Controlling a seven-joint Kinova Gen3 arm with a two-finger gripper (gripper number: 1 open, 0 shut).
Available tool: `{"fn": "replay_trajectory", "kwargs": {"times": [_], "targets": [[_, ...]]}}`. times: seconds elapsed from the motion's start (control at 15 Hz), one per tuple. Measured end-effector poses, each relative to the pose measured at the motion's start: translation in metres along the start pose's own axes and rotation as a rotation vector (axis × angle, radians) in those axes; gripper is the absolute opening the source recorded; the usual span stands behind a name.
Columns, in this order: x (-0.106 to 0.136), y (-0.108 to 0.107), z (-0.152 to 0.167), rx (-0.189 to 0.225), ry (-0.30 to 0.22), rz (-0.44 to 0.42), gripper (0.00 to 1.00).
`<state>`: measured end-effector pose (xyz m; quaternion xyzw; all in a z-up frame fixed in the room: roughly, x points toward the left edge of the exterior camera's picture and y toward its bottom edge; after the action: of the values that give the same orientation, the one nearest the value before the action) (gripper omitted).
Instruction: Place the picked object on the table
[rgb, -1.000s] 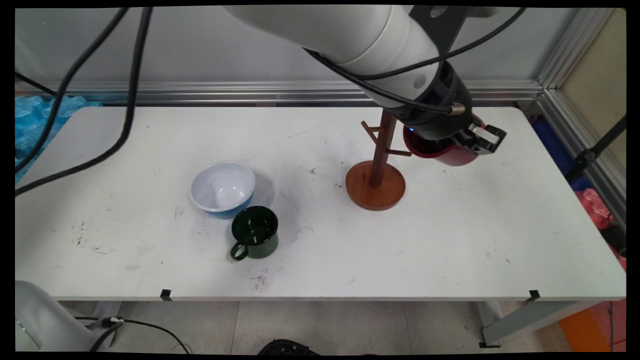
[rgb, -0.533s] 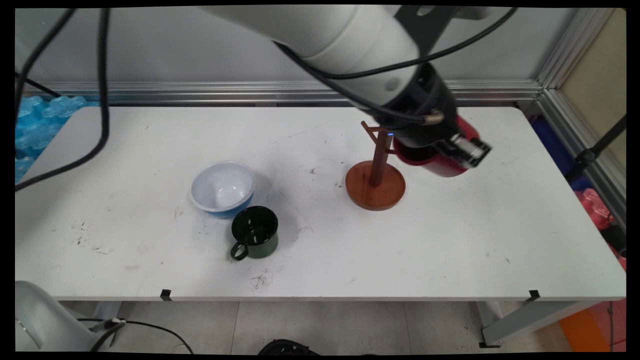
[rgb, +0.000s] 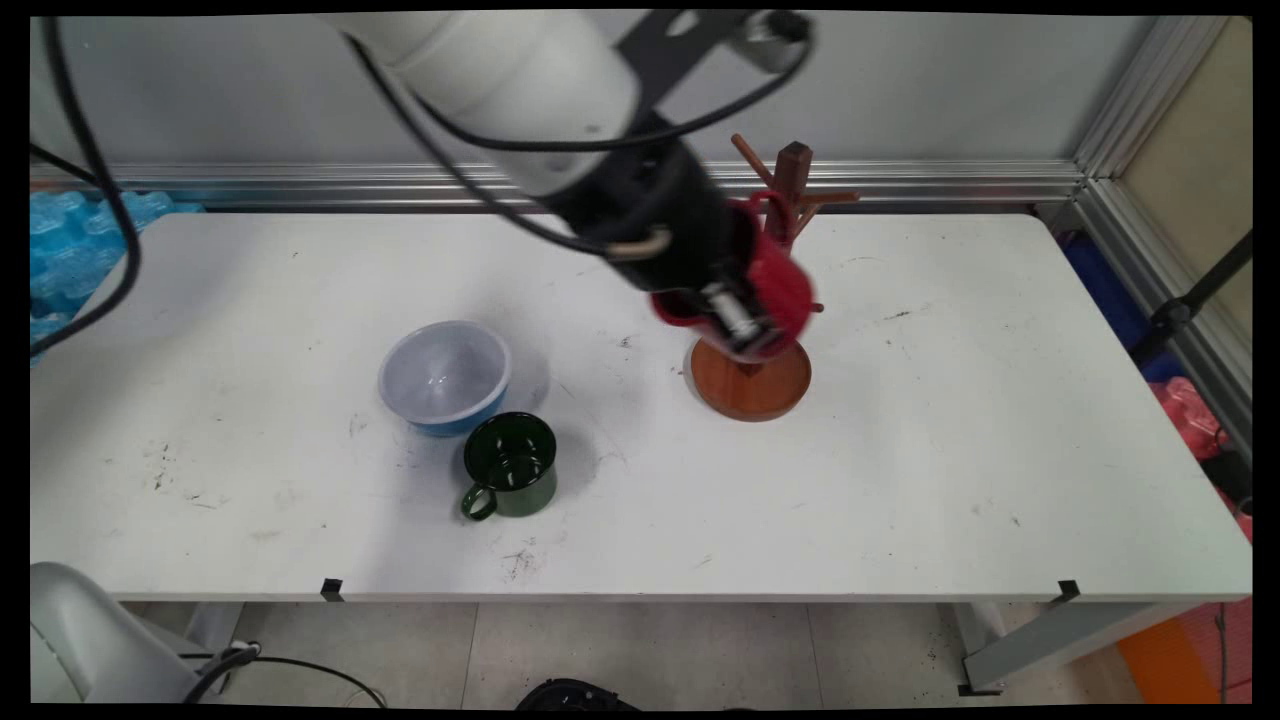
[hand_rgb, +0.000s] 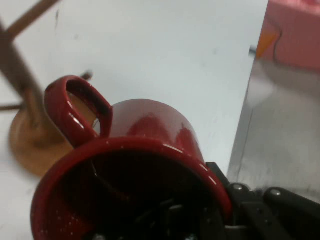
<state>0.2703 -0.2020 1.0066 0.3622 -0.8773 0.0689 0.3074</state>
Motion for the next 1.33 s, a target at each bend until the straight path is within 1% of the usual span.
{"fn": "replay_trajectory", "kwargs": {"times": [0.27, 0.47, 0.6, 0.73, 0.87, 1.0, 1.2, 1.33], "targets": [[-0.027, -0.028, -0.026, 0.032, -0.109, 0.085, 0.0], [-0.039, -0.047, -0.038, 0.061, -0.168, 0.121, 0.0], [-0.046, -0.069, -0.047, 0.095, -0.215, 0.16, 0.0], [-0.05, -0.087, -0.051, 0.123, -0.251, 0.193, 0.0], [-0.051, -0.111, -0.054, 0.154, -0.294, 0.234, 0.0], [-0.05, -0.126, -0.054, 0.169, -0.315, 0.259, 0.0], [-0.047, -0.161, -0.047, 0.192, -0.363, 0.309, 0.0], [-0.046, -0.177, -0.041, 0.199, -0.384, 0.326, 0.0]]}}
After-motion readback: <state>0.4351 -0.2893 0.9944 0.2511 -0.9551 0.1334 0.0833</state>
